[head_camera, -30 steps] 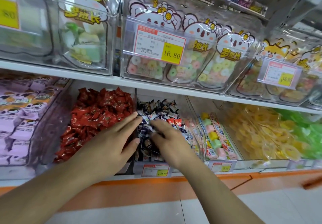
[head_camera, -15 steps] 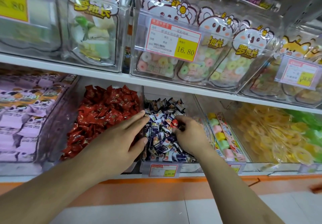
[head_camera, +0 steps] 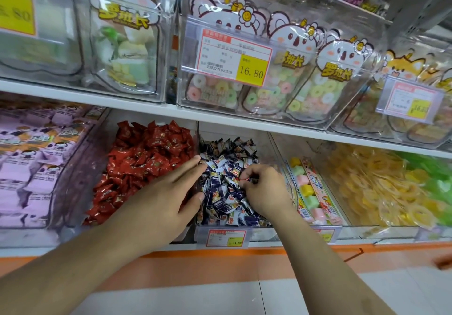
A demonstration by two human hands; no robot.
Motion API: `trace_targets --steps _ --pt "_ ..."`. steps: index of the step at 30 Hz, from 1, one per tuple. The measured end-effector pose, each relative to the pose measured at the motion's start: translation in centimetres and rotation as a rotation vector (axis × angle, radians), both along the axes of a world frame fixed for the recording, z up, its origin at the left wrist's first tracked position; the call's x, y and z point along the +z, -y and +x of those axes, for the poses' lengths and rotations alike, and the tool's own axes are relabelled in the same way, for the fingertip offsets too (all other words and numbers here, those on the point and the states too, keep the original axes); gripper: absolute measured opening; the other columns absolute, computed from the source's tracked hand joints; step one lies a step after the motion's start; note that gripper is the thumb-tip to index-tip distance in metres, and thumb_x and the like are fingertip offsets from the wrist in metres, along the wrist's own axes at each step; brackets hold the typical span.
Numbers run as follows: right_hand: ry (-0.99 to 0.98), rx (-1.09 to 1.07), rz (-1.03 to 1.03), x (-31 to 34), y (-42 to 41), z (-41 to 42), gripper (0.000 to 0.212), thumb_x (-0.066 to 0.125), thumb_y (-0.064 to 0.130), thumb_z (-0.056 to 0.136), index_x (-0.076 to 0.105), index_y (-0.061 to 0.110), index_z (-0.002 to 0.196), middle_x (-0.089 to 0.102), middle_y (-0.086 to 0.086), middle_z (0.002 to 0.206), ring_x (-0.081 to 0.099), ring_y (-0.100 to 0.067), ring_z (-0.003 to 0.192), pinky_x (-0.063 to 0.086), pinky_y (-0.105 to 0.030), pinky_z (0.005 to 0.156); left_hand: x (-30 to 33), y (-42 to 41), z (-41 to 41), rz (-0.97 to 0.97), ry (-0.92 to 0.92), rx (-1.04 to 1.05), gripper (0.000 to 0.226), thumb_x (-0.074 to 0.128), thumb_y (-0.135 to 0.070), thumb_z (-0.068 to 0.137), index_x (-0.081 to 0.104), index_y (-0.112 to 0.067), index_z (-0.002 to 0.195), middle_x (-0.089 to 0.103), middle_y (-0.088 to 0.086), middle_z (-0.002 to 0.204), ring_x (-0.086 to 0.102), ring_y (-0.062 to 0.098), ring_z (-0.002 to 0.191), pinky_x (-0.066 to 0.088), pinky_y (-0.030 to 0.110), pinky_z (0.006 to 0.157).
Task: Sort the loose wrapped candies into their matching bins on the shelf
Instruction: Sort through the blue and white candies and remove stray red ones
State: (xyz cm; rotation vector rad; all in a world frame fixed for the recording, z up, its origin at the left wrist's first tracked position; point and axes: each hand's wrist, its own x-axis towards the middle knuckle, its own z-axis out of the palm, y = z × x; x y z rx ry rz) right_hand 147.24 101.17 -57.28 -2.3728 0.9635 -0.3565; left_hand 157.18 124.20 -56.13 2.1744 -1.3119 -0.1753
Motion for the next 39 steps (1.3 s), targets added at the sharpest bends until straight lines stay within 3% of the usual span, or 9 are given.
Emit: trace_targets --steps 9,16,19,23,28,30,32,35,39 --pt "0.168 -0.067 0.013 0.1 -0.6 -0.5 0.028 0.061 0.003 0.094 0.063 0.024 0.075 0.068 0.003 0.086 0.068 -0.019 0.079 0.06 -0.04 0.067 0.2 -0.1 0.2 0.012 -0.003 -0.002 0.065 0.033 -0.057 0.104 0.003 -0.048 0.161 -0.016 -0.04 0.16 0.004 -0.008 0.152 0.011 0.014 0.115" --pt "0.386 -0.053 0.141 3.1 -2.3 -1.5 0.014 0.068 0.016 0.097 0.069 0.026 0.086 0.069 0.006 0.081 0.06 -0.009 0.068 0.05 -0.032 0.063 0.5 -0.2 0.3 -0.007 -0.006 0.012 0.065 0.04 -0.055 0.104 0.01 -0.047 0.161 -0.007 -0.037 0.163 0.009 -0.006 0.152 0.015 0.018 0.117" --pt "0.508 0.049 0.304 4.6 -4.0 -1.7 0.007 0.072 0.015 0.095 0.073 0.018 0.09 0.071 -0.001 0.081 0.06 -0.01 0.071 0.051 -0.028 0.068 1.5 -0.1 0.0 -0.114 0.001 0.06 0.063 0.05 -0.055 0.1 0.029 -0.042 0.157 0.019 -0.031 0.161 0.025 -0.005 0.146 0.02 0.015 0.114" --pt "0.569 0.216 0.427 5.8 -7.1 -1.6 0.007 0.073 0.015 0.094 0.073 0.009 0.09 0.07 -0.005 0.078 0.058 -0.011 0.067 0.049 -0.023 0.062 3.3 0.0 -0.4 -0.331 -0.144 0.114 0.041 0.069 -0.049 0.091 0.06 -0.04 0.131 0.065 -0.028 0.117 0.059 -0.01 0.11 0.046 0.011 0.093" --pt "0.51 0.195 0.369 5.5 -6.5 -1.4 0.014 0.065 0.008 0.099 0.077 0.016 0.096 0.077 -0.003 0.088 0.072 -0.019 0.082 0.061 -0.031 0.073 3.7 -1.2 0.7 -0.341 -0.066 0.245 0.005 0.074 -0.038 0.09 0.071 -0.034 0.09 0.068 -0.018 0.075 0.065 -0.004 0.079 0.051 0.012 0.068" --pt "0.412 0.097 0.186 4.4 -4.4 -1.6 0.019 0.063 0.01 0.1 0.074 0.025 0.098 0.076 0.005 0.088 0.071 -0.01 0.082 0.059 -0.025 0.072 3.2 -1.8 1.7 -0.266 0.031 0.315 0.011 0.07 -0.041 0.093 0.068 -0.031 0.097 0.068 -0.019 0.086 0.065 -0.001 0.08 0.055 0.019 0.069" --pt "0.268 0.036 0.026 3.4 -2.7 -1.8 0.02 0.061 0.012 0.1 0.071 0.03 0.102 0.073 0.013 0.092 0.067 -0.001 0.083 0.054 -0.021 0.069 2.5 -2.1 2.2 -0.14 0.084 0.343 0.031 0.063 -0.048 0.095 0.061 -0.03 0.12 0.064 -0.015 0.118 0.062 0.005 0.106 0.055 0.031 0.089" --pt "0.076 0.069 -0.108 2.4 -1.7 -1.4 0.024 0.061 0.015 0.1 0.071 0.029 0.117 0.071 0.012 0.109 0.066 -0.009 0.097 0.05 -0.025 0.078 2.3 -1.7 1.2 -0.049 0.082 0.16 0.057 0.049 -0.058 0.099 0.038 -0.036 0.151 0.035 -0.021 0.156 0.037 0.001 0.14 0.031 0.025 0.115" --pt "-0.082 0.128 -0.17 1.2 -1.1 -0.3 0.028 0.061 0.02 0.101 0.072 0.026 0.126 0.067 0.001 0.126 0.062 -0.019 0.111 0.052 -0.033 0.1 1.2 -0.4 -0.3 -0.002 0.068 -0.015 0.064 0.037 -0.062 0.102 0.018 -0.042 0.16 0.003 -0.033 0.165 0.012 -0.008 0.15 0.014 0.022 0.125"
